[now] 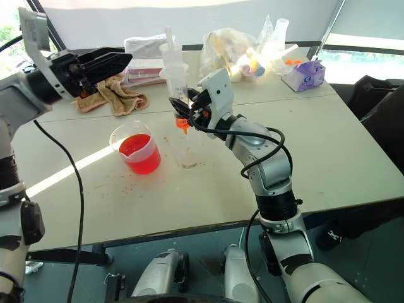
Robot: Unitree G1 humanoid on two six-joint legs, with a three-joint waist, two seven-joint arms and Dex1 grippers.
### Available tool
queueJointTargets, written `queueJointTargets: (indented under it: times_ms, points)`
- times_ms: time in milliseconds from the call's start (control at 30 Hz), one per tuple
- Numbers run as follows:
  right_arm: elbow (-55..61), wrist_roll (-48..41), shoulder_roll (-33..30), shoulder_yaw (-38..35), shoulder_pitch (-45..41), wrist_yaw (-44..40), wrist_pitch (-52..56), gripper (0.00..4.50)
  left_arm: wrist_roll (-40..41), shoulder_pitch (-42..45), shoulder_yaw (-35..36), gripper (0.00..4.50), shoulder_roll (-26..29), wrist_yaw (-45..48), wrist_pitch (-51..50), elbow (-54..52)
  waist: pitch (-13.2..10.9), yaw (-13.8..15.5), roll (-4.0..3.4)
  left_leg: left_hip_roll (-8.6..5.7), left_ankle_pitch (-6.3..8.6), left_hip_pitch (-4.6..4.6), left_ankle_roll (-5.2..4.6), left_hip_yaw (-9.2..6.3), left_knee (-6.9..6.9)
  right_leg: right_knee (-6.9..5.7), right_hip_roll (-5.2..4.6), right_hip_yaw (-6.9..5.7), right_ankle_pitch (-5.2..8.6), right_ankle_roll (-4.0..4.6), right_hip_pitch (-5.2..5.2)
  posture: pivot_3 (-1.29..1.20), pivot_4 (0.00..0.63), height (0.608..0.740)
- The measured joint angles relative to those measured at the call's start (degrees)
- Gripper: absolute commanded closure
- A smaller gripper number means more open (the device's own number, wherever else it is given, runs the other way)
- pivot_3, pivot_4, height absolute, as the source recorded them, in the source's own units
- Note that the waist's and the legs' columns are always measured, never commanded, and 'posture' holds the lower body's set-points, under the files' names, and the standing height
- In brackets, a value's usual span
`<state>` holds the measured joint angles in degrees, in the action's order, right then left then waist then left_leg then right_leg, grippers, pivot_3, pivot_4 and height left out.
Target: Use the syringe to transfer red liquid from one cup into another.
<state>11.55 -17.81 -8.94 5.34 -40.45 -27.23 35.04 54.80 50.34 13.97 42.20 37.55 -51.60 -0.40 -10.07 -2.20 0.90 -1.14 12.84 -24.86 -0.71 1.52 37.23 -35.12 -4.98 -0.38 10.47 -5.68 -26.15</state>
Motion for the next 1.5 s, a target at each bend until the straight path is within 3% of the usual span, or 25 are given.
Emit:
queueJointTargets:
  times_ms: [300, 933, 967, 1167, 1500]
  points:
    - [0.98, 0.08, 0.24, 1.28, 1.46, 0.71, -0.39, 3.15, -3.17, 7.33, -4.34, 2.0, -5.65, 3.65, -0.33, 5.4, -0.04, 0.11, 0.06, 0.0, 0.0, 0.0, -0.01, -0.04, 0.05, 0.0, 0.04, 0.0, 0.01, -0.01, 0.05, 0.0, 0.15, 0.74]
    - [1.79, 0.1, -0.13, 2.02, 2.86, 1.57, -0.33, 3.15, -9.24, 10.88, -6.24, 2.0, -8.72, 10.19, -0.01, 9.59, -0.05, 0.1, 0.07, 0.0, 0.0, 0.0, -0.01, -0.05, 0.07, -0.01, 0.04, 0.01, 0.01, -0.01, 0.05, 0.0, 0.15, 0.74]
    - [1.79, 0.11, -0.16, 2.02, 2.86, 1.57, -0.32, 3.15, -9.39, 10.97, -6.27, 2.51, -8.78, 10.49, 0.09, 9.8, -0.04, 0.1, 0.07, 0.01, 0.0, 0.0, -0.01, -0.05, 0.07, -0.01, 0.05, 0.01, 0.01, -0.01, 0.06, 0.0, 0.15, 0.74]
    - [1.77, 0.25, -0.21, 2.21, 3.23, 1.75, 0.21, 3.15, -10.5, 11.21, -6.44, 4.43, -9.85, 12.26, 0.89, 10.54, -0.04, 0.18, 0.08, 0.0, 0.0, 0.0, -0.01, -0.05, 0.08, -0.01, 0.04, 0.01, 0.01, -0.01, 0.07, 0.0, 0.15, 0.74]
    - [1.77, 0.21, -0.64, 2.18, 3.31, 1.73, 0.23, 3.15, -12.21, 11.17, -6.56, 4.47, -10.29, 13.05, 0.94, 10.42, -0.05, 0.15, 0.08, 0.01, 0.0, 0.0, -0.01, -0.05, 0.08, -0.02, 0.04, 0.01, 0.01, -0.01, 0.06, 0.0, 0.15, 0.74]
